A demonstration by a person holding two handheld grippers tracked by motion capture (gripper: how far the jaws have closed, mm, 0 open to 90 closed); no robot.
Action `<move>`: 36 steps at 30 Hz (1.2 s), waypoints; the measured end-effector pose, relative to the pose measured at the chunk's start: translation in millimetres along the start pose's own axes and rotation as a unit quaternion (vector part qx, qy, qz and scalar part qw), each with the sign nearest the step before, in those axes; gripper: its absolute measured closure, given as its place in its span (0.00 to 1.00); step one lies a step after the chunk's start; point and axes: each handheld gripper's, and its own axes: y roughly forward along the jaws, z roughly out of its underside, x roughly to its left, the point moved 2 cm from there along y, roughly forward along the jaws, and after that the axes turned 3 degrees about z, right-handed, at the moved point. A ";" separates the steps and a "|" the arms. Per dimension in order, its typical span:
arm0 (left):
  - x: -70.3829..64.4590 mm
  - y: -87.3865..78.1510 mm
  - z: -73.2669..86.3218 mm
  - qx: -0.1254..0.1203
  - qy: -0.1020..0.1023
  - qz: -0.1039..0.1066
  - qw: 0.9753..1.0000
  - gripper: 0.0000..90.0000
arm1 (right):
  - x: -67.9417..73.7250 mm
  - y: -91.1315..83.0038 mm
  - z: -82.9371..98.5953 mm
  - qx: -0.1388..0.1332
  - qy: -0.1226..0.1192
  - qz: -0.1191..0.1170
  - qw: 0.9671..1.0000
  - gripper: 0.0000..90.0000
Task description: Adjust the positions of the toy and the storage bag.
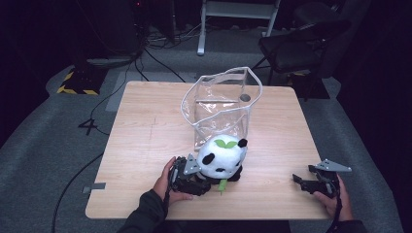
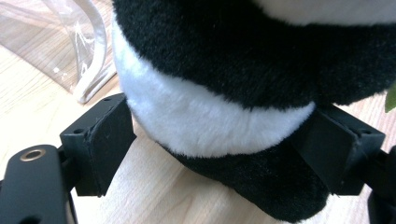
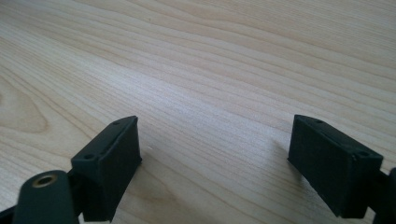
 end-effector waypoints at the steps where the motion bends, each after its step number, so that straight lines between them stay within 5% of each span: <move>1: 0.1 0.9 0.0 0.000 0.004 0.003 1.000 0.18 | 0.0 0.0 0.0 0.000 0.000 0.000 1.000 0.19; 9: -0.5 -1.5 1.6 0.000 0.015 -0.004 1.000 0.44 | 0.1 0.0 0.0 0.000 -0.001 -0.001 1.000 0.19; 17: -0.4 -7.0 5.0 0.002 0.024 -0.014 1.000 0.52 | 0.4 -0.2 0.0 -0.001 -0.001 -0.002 1.000 0.19; 28: 16.8 -42.6 34.8 0.010 -0.018 -0.040 0.999 0.51 | 0.2 -0.4 0.3 -0.001 -0.003 -0.003 1.000 0.19; 36: 28.8 -79.2 68.9 0.007 -0.060 -0.079 0.995 0.50 | 0.3 -0.5 0.4 -0.001 -0.003 -0.002 1.000 0.19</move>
